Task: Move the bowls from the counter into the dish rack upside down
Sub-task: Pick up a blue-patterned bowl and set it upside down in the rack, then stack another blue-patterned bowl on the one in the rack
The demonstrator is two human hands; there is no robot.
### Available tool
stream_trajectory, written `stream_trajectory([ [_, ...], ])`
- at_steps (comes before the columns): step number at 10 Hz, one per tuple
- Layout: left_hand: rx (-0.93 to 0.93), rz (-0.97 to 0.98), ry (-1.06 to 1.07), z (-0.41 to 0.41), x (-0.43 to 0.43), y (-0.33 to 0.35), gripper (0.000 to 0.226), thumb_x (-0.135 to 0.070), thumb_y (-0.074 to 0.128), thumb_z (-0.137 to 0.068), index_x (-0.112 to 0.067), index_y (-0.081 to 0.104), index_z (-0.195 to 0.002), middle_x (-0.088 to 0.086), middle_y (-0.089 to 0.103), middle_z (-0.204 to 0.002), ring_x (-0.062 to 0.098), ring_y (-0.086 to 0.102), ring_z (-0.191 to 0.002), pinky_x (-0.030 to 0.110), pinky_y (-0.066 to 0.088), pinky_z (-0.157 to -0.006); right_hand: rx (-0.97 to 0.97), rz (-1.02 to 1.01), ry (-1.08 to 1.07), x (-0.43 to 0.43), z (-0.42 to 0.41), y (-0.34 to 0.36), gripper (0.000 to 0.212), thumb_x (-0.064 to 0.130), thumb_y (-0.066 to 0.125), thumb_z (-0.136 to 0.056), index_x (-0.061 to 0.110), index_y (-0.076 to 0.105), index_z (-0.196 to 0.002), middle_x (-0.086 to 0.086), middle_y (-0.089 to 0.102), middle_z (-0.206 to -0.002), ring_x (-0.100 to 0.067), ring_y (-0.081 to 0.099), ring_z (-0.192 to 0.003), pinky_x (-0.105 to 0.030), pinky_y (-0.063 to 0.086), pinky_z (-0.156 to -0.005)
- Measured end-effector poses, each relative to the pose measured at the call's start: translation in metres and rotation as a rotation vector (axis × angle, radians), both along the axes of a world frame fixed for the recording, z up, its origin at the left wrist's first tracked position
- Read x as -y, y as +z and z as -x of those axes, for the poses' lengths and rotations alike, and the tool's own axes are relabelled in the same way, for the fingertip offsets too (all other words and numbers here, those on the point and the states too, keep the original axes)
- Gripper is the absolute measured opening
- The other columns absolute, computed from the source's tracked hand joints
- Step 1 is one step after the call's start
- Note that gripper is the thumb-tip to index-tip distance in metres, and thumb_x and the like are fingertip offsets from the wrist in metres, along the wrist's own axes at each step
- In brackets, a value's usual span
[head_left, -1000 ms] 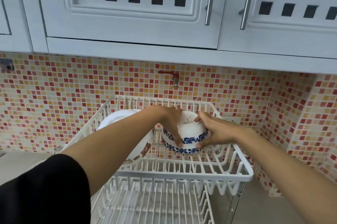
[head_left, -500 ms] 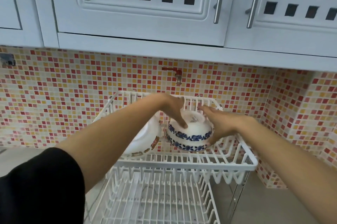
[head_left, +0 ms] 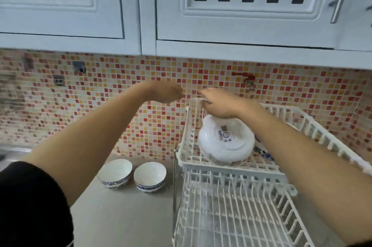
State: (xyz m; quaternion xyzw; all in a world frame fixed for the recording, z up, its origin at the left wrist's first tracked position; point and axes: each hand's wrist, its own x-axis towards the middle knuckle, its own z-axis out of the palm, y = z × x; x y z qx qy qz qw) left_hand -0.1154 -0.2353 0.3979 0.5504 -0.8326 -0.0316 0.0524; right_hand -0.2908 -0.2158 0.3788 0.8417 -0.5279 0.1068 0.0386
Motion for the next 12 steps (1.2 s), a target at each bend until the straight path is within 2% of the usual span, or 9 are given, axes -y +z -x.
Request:
stream_trajectory([
  [1,-0.016,-0.062,0.125,-0.071,0.009,-0.016,0.044,-0.023,0.031,-0.100,-0.009,0.039,-0.141,0.007,0.037,-0.151,0.025,0.035,-0.139,0.041,0.024,-0.116,0.007,-0.064,-0.022,0.013,-0.066,-0.008,0.046,0.025,0.032,-0.100,0.004,0.032,-0.142,-0.015,0.033,-0.150,-0.029,0.035,-0.135,-0.037,0.031,-0.109],
  [3,-0.023,-0.102,0.258,-0.158,0.035,-0.070,0.042,-0.026,0.031,-0.100,-0.006,0.050,-0.132,0.011,0.051,-0.140,0.028,0.052,-0.121,0.041,0.038,-0.108,-0.009,-0.218,-0.209,0.041,-0.163,-0.036,0.046,0.022,0.037,-0.097,0.006,0.036,-0.141,-0.015,0.038,-0.146,-0.031,0.044,-0.129,-0.040,0.040,-0.106],
  [5,-0.088,-0.216,0.273,-0.187,0.053,-0.147,0.034,-0.027,0.032,-0.099,-0.008,0.057,-0.112,0.013,0.062,-0.111,0.019,0.058,-0.078,0.034,0.046,-0.085,0.175,-0.405,-0.391,0.065,-0.211,-0.112,0.042,0.019,0.043,-0.096,0.003,0.042,-0.135,-0.015,0.048,-0.138,-0.029,0.053,-0.118,-0.031,0.046,-0.086],
  [6,-0.176,-0.328,0.336,-0.195,0.068,-0.206,0.044,-0.032,0.033,-0.098,0.002,0.061,-0.092,0.015,0.063,-0.081,0.031,0.065,-0.082,0.033,0.048,-0.080,0.404,-0.464,-0.590,0.073,-0.210,-0.179,0.045,0.017,0.051,-0.091,-0.002,0.045,-0.131,-0.017,0.051,-0.135,-0.032,0.055,-0.116,-0.030,0.045,-0.080],
  [7,-0.216,-0.361,0.406,-0.196,0.072,-0.242,0.042,-0.031,0.033,-0.098,-0.002,0.056,-0.077,0.010,0.056,-0.063,0.028,0.059,-0.067,0.026,0.046,-0.066,0.516,-0.468,-0.702,0.076,-0.203,-0.218,0.046,0.019,0.049,-0.091,-0.003,0.043,-0.132,-0.019,0.047,-0.137,-0.034,0.050,-0.122,-0.034,0.045,-0.092],
  [8,-0.267,-0.430,0.451,-0.189,0.080,-0.282,0.037,-0.031,0.036,-0.097,-0.005,0.056,-0.080,0.015,0.063,-0.080,0.031,0.061,-0.077,0.024,0.042,-0.059,0.588,-0.512,-0.776,0.084,-0.199,-0.253,0.048,0.026,0.045,-0.093,-0.003,0.044,-0.132,-0.021,0.047,-0.137,-0.035,0.048,-0.124,-0.036,0.042,-0.098],
  [9,-0.363,-0.480,0.523,-0.175,0.096,-0.329,0.046,-0.033,0.033,-0.098,0.000,0.057,-0.117,0.021,0.062,-0.119,0.035,0.058,-0.111,0.030,0.044,-0.081,0.667,-0.590,-0.858,0.098,-0.194,-0.297,0.054,0.037,0.036,-0.096,-0.001,0.045,-0.134,-0.020,0.049,-0.137,-0.033,0.046,-0.127,-0.033,0.038,-0.101],
  [10,-0.421,-0.456,0.525,-0.165,0.106,-0.367,0.049,-0.033,0.030,-0.099,-0.001,0.045,-0.132,0.021,0.059,-0.125,0.035,0.056,-0.115,0.031,0.042,-0.088,0.724,-0.604,-0.911,0.111,-0.193,-0.330,0.058,0.042,0.035,-0.096,-0.001,0.046,-0.133,-0.021,0.049,-0.137,-0.034,0.046,-0.127,-0.034,0.036,-0.102],
  [12,-0.635,-0.484,0.645,-0.144,0.121,-0.422,0.049,-0.035,0.034,-0.097,0.001,0.043,-0.129,0.023,0.055,-0.128,0.038,0.053,-0.118,0.039,0.043,-0.098,0.878,-0.669,-0.884,0.135,-0.199,-0.395,0.057,0.045,0.043,-0.093,0.002,0.051,-0.131,-0.020,0.057,-0.130,-0.034,0.056,-0.115,-0.037,0.045,-0.098],
])
